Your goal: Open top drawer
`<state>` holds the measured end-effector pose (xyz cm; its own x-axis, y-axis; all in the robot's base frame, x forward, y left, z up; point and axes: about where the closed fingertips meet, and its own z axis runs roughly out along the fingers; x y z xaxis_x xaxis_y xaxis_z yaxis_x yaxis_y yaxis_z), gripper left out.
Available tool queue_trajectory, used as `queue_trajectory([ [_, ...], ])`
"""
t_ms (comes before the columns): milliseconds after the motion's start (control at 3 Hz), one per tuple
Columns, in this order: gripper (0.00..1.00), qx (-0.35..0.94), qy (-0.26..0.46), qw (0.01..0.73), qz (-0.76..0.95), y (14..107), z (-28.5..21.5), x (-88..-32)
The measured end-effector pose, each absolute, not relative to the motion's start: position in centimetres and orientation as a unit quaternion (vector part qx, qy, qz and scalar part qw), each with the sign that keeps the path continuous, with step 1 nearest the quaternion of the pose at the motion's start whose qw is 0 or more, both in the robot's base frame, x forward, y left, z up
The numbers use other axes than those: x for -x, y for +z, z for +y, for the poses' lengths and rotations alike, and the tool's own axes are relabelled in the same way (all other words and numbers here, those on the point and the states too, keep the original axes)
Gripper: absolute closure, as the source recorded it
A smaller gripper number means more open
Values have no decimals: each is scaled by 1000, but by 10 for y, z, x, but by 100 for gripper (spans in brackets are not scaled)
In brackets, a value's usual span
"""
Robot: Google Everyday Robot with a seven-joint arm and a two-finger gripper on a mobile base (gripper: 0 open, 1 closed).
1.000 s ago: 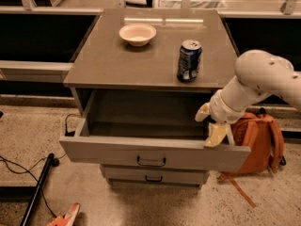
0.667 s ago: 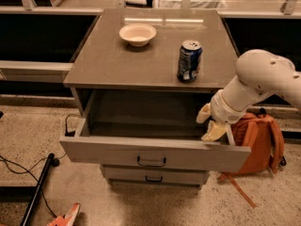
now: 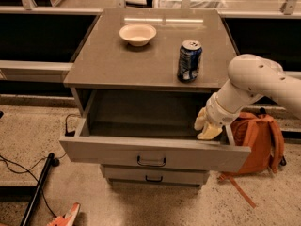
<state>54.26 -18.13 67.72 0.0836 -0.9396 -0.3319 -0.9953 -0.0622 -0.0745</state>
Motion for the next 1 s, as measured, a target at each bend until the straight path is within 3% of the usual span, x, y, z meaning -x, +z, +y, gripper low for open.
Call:
queue_trajectory([
  [333, 87, 721, 104, 134, 672, 661, -178, -545],
  [667, 100, 717, 109, 133, 675, 647, -177, -543],
  [1000, 100, 716, 121, 125, 677, 629, -174, -531],
])
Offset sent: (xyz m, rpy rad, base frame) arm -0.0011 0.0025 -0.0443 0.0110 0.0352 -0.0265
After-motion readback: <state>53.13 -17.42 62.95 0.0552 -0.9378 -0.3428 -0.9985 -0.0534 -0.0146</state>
